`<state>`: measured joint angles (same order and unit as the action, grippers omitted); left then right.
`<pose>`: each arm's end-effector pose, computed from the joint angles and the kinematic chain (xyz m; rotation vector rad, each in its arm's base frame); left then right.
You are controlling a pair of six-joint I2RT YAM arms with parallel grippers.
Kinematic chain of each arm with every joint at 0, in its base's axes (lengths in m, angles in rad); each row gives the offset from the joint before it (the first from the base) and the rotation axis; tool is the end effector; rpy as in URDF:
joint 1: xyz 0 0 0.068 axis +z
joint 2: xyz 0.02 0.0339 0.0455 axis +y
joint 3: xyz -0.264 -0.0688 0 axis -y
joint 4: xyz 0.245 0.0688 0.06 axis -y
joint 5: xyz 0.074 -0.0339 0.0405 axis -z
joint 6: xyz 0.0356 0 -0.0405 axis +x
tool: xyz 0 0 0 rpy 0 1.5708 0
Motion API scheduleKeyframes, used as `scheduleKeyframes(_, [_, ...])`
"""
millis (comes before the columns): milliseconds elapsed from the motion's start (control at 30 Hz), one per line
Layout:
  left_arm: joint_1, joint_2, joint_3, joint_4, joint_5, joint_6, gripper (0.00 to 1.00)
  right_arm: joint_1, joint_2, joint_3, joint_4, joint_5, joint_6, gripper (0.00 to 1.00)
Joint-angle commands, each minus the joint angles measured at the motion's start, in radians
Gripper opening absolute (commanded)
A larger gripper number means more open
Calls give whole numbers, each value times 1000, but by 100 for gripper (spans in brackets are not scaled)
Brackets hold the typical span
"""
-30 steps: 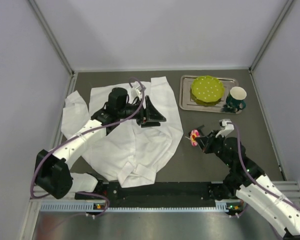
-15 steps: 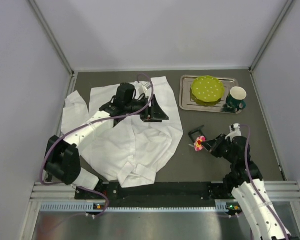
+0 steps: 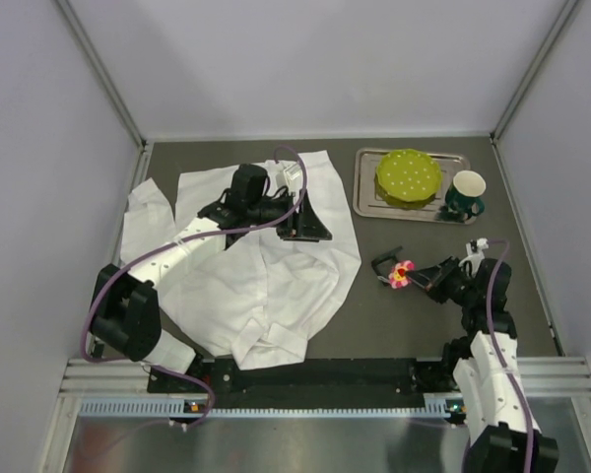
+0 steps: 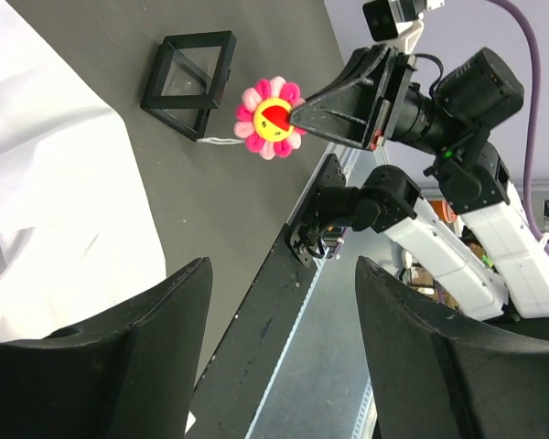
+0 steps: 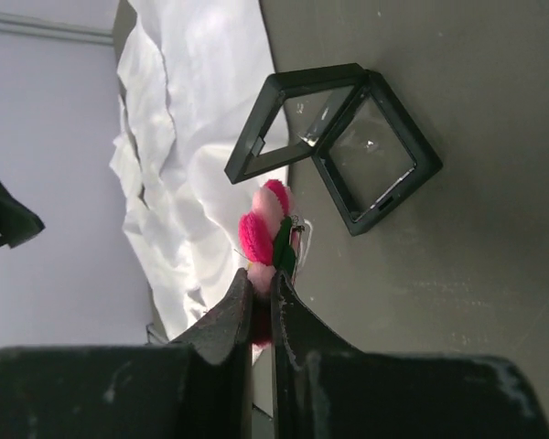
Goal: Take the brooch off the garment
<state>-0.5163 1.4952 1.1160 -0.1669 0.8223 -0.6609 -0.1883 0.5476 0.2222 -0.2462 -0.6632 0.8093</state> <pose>0.2774 -0.1875 0.2908 0.3890 2.2913 -1.5234 0.1335 -0.0031 0.1743 0.6756 2.0872 1.0664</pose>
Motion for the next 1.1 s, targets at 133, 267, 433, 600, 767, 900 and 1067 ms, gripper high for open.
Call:
scheduleKeyframes(133, [-8,-10,-16,49,58,18,68,-59,144,-30,298,-236,51,0])
scheduleKeyframes(267, [-7,-16,-19,49,57,21,67,-59,256,-26,349,-245,25,0])
scheduleKeyframes(433, [-7,-15,-22,49,60,20,67,-59,328,-20,395,-220,21,0])
scheduleKeyframes(600, [-8,-15,-24,50,64,17,67,-59,379,-11,430,-181,4,0])
scheduleKeyframes(767, [-8,-16,-25,52,66,17,67,-59,471,-11,521,-182,16,0])
scheduleKeyframes(900, [-8,-16,-28,55,67,15,67,-59,541,-1,597,-202,36,0])
scheduleKeyframes(1067, [-8,-27,-28,41,51,32,67,-59,600,35,607,-217,-1,0])
